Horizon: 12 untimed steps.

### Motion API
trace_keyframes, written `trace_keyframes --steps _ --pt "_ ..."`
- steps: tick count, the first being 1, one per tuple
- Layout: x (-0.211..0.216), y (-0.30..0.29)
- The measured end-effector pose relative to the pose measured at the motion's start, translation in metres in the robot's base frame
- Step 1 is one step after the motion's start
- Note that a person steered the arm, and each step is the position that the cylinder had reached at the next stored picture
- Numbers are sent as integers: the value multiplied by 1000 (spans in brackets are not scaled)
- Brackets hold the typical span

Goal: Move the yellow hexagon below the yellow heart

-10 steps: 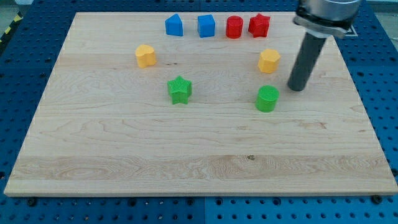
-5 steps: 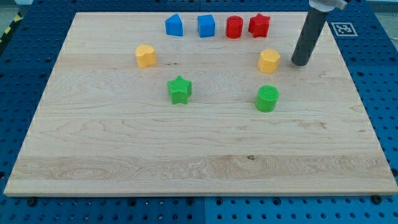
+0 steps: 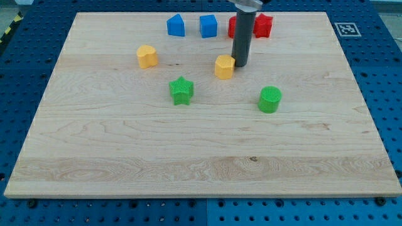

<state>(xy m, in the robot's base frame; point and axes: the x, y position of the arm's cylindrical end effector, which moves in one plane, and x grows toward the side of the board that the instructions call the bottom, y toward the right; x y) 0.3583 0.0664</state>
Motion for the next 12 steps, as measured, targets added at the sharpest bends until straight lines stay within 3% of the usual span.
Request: trace_keyframes --steps 4,10,12 --pt "24 10" --pt "21 -145" --pt "34 -143"
